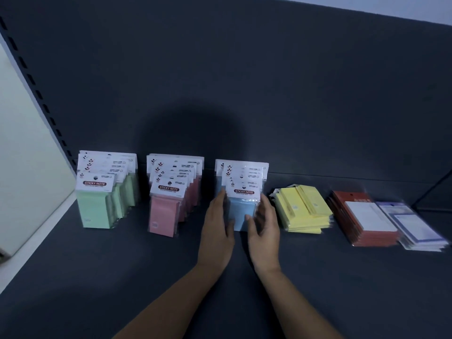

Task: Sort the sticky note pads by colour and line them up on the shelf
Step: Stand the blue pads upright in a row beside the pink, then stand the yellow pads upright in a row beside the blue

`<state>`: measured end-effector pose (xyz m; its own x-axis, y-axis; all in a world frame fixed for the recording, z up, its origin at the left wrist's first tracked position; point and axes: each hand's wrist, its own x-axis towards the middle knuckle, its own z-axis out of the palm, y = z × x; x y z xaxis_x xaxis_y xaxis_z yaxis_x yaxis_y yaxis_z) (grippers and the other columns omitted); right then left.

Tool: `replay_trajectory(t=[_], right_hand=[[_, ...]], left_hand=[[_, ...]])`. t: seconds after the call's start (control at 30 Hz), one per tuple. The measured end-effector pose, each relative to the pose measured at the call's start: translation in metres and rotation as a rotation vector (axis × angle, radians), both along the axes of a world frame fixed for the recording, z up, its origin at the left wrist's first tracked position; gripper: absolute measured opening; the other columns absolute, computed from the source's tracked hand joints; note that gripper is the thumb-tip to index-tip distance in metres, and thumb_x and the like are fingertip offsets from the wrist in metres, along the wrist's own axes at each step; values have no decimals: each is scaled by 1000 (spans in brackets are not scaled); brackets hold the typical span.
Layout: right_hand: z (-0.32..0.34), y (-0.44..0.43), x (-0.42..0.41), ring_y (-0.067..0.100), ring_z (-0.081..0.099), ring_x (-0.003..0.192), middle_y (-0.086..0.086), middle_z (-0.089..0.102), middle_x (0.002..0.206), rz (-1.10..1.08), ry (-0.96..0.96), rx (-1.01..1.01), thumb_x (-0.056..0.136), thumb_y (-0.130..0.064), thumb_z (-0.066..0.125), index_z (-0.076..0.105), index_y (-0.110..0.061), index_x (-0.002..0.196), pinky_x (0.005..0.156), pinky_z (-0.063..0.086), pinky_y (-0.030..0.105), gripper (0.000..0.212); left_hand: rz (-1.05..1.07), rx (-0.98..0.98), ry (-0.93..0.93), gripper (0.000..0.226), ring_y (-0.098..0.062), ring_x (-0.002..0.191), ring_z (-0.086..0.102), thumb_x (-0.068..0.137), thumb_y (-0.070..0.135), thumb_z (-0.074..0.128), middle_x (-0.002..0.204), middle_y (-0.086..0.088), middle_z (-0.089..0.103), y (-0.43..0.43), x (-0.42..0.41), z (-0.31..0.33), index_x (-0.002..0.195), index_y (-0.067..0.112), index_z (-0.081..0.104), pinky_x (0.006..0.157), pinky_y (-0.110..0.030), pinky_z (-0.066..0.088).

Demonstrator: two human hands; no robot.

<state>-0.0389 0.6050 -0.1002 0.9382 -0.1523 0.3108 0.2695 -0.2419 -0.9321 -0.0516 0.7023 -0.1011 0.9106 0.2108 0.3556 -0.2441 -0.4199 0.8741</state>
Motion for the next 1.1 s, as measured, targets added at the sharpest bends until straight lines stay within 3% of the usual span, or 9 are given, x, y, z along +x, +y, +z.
replay_trajectory(t=[0.1,0.23,0.43,0.53,0.6,0.7,0.77,0.93,1.1], right_hand=[[-7,0,7,12,53,115,-2,52,121,-16,-8,-44,90,-2,56,46,-10,132,102,43,31,44],[-10,0,10,3,51,106,-5,47,110,-30,-31,-125,89,-4,57,50,-4,127,92,34,3,39],[-4,1,4,15,51,105,4,50,114,-89,-47,-87,86,-4,60,45,-14,126,94,42,23,44],[-1,0,-1,16,46,104,2,48,111,-214,-150,-165,83,0,61,48,-7,120,95,39,30,40],[-1,2,-8,10,43,99,-3,46,105,-241,-215,-233,83,2,62,51,-7,114,92,36,27,34],[-1,11,-16,11,44,96,-6,45,102,-183,-237,-259,83,3,60,55,-8,108,91,39,32,28],[-2,17,-19,14,47,95,-5,46,99,-147,-214,-262,83,4,59,57,-8,105,90,42,38,25],[0,27,-25,14,47,89,-16,43,92,-101,-189,-260,82,6,57,58,-11,100,86,39,27,25],[-2,25,-35,15,50,88,-14,46,92,-95,-133,-256,83,7,55,59,-15,101,83,38,17,28]], left_hand=[[26,42,-15,61,-8,128,38,84,-4,57,135,7,39,1,5,-5,138,15,36,110,-32,34],[32,20,-1,62,-5,124,40,82,-4,57,126,11,40,2,7,-5,138,16,38,108,-25,34],[66,98,-46,55,-8,122,40,84,0,59,129,1,46,5,-5,-2,134,12,41,106,-18,30],[181,181,-153,41,-15,107,48,81,0,61,114,-5,55,21,-21,3,120,7,53,96,-30,38],[347,259,-186,37,-20,103,46,76,4,61,108,-11,57,38,-30,4,113,3,56,92,-32,33],[601,168,11,55,-30,119,36,74,6,68,128,-21,45,68,-35,2,124,-1,46,98,-38,24],[631,67,182,66,-35,123,35,73,5,72,134,-20,39,84,-36,0,131,0,39,101,-40,25],[491,-9,148,38,-28,96,54,75,-4,68,100,-9,54,98,-35,-4,109,5,52,88,-41,43],[461,-17,142,37,-31,97,55,77,-4,66,102,-14,55,99,-26,-4,110,1,52,90,-45,43]])
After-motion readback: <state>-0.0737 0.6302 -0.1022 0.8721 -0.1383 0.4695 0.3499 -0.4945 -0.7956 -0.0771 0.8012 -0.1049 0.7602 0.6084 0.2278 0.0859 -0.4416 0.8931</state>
